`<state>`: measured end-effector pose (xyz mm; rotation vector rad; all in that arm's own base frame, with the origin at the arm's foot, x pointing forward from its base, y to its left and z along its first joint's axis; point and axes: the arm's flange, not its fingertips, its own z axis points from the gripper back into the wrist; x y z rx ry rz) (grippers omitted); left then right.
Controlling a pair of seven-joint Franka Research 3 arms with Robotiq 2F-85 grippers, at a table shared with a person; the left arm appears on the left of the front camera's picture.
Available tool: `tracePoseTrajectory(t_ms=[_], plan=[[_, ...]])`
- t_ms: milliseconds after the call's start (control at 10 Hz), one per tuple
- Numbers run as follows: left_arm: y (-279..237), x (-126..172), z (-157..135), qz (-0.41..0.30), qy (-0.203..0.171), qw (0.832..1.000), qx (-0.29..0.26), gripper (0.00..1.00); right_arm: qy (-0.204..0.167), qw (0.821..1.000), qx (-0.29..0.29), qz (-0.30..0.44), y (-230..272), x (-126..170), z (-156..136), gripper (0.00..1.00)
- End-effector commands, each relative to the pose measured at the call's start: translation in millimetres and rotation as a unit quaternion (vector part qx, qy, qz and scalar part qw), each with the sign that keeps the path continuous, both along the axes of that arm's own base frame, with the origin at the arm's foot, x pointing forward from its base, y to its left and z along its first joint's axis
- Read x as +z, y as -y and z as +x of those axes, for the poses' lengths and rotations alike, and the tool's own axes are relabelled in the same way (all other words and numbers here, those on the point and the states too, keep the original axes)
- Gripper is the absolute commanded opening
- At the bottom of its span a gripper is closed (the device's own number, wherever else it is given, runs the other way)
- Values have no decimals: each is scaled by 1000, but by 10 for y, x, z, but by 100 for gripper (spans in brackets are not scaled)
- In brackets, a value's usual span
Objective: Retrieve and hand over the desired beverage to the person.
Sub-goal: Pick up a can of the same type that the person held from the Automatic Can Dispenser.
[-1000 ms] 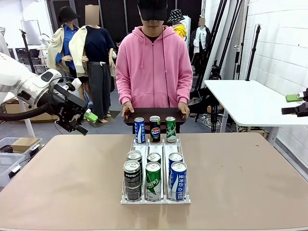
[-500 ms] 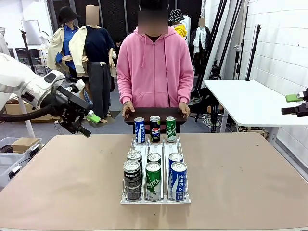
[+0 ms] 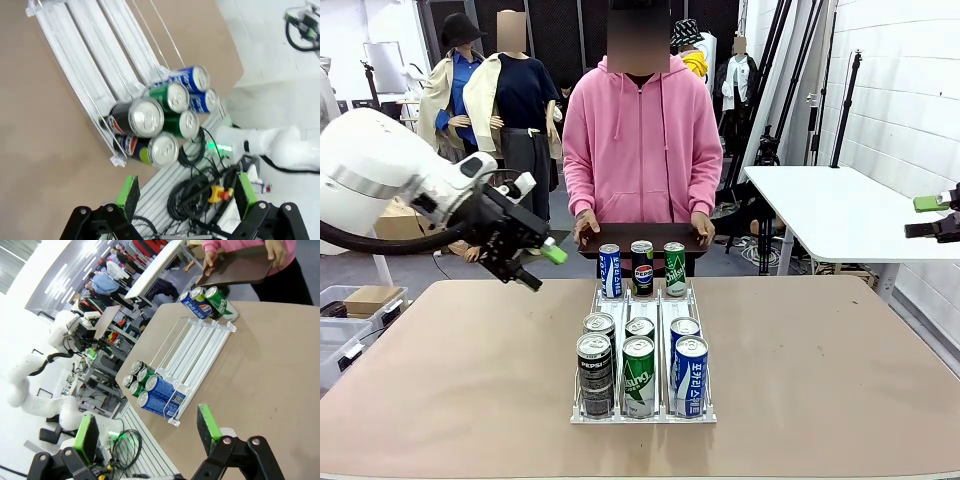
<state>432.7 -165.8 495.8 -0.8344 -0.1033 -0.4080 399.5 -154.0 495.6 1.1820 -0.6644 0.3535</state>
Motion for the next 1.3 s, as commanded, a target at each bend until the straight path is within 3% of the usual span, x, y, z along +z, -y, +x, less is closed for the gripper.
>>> tracePoseTrajectory(t_ms=[0, 400, 700, 1200], plan=[[320, -24, 108, 46, 1, 998, 40, 100, 2, 1000, 2, 4, 0, -4, 0, 100], [759, -104, 91, 140, 2, 986, 87, 100, 2, 1000, 2, 4, 0, -4, 0, 100], [856, -8, -67, 173, -17, 981, 83, 100, 2, 1000, 2, 4, 0, -4, 0, 100], [1179, -304, -190, 287, -44, 953, 84, 100, 2, 1000, 2, 4, 0, -4, 0, 100]])
